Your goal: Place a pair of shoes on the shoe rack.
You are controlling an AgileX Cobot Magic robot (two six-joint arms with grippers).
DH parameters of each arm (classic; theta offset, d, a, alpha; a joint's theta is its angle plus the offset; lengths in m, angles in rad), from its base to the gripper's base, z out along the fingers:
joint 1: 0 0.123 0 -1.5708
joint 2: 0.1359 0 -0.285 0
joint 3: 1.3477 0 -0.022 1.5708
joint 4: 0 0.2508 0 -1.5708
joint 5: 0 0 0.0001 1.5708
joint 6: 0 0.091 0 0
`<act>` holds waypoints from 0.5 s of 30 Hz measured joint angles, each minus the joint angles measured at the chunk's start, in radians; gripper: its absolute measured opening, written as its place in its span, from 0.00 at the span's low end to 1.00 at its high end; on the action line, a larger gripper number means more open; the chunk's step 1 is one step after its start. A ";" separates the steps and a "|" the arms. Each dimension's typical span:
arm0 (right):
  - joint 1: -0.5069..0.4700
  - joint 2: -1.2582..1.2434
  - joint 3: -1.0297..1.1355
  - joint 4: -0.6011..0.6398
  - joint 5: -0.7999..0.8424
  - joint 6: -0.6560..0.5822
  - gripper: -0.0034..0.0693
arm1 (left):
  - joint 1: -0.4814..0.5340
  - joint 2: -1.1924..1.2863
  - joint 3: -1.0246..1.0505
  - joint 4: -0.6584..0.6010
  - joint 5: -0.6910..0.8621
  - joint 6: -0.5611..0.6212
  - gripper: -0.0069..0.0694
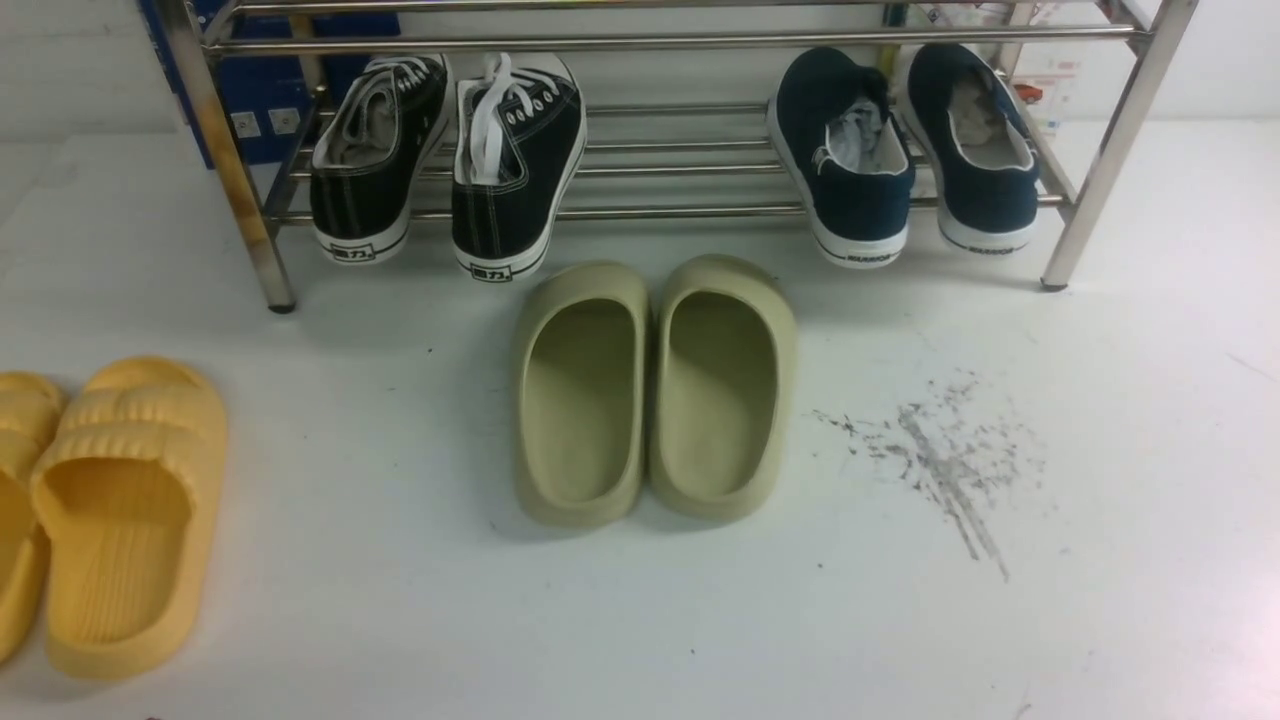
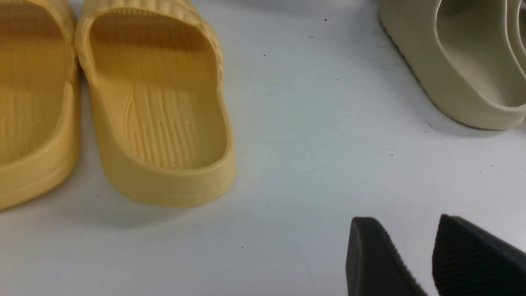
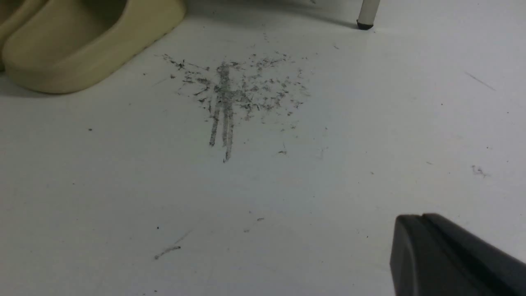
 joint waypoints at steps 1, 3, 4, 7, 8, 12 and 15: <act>0.000 0.000 0.000 0.000 0.000 0.001 0.09 | 0.000 0.000 0.000 0.000 0.000 0.000 0.40; 0.000 0.000 0.000 0.000 0.000 0.002 0.09 | 0.000 0.000 0.000 0.000 0.000 0.000 0.40; 0.000 0.000 0.000 0.000 0.000 0.002 0.09 | 0.000 0.000 0.000 0.000 0.000 0.000 0.40; 0.000 0.000 0.000 0.000 0.000 0.002 0.10 | 0.000 0.000 0.000 0.000 0.000 0.000 0.40; 0.000 0.000 0.000 0.000 0.000 0.002 0.10 | 0.000 0.000 0.000 0.000 0.000 0.000 0.40; 0.000 0.000 0.000 0.001 0.000 0.002 0.10 | 0.000 0.000 0.000 0.000 0.000 0.000 0.40; 0.000 0.000 0.000 0.001 0.000 0.002 0.10 | 0.000 0.000 0.000 0.000 0.000 0.000 0.40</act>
